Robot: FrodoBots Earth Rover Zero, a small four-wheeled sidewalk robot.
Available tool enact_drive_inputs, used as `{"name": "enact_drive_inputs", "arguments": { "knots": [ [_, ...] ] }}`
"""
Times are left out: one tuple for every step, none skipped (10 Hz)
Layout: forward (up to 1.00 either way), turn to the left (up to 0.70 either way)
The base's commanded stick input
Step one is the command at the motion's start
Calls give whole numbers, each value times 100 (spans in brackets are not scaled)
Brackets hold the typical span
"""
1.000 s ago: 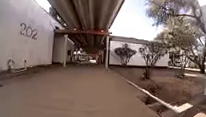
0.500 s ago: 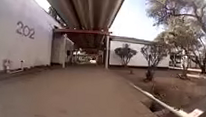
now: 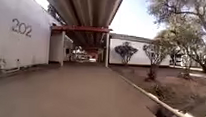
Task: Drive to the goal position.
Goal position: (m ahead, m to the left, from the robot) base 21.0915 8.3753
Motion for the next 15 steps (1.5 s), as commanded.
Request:
{"name": "enact_drive_inputs", "arguments": {
  "knots": [
    [50, 0],
    [50, 0],
    [50, 0],
    [50, 0],
    [50, 0],
    [50, 0],
    [50, 0],
    [50, 0],
    [50, 0],
    [50, 0],
    [50, 0],
    [50, 0],
    [50, 0],
    [50, 0],
    [50, 0]
  ]
}}
